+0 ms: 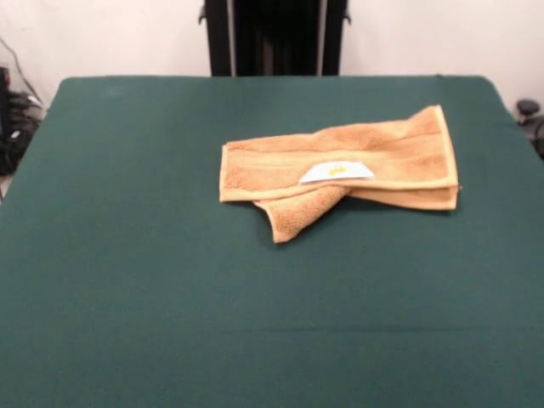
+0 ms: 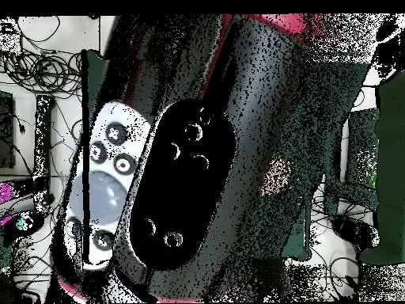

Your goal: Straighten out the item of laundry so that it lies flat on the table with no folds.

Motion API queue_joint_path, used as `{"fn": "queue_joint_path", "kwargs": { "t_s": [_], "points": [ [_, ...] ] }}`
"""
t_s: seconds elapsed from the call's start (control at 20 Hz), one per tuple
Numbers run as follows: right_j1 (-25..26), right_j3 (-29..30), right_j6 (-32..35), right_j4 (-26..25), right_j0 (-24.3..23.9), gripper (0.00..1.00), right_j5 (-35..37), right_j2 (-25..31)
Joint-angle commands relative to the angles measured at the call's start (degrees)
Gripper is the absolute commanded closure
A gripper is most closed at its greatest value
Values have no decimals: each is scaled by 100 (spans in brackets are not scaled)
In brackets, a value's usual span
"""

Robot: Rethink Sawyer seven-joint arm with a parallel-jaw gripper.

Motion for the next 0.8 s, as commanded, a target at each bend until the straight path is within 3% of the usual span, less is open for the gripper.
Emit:
{"fn": "queue_joint_path", "kwargs": {
  "t_s": [0.05,0.4,0.8],
  "points": [
    [-1844,-454,-2411,1808,-290,0,1402,-1110],
    [-1908,-450,-3279,1830,-379,0,1352,-1208],
    [-2049,-532,-4697,752,-346,0,790,-1164]
  ]
}}
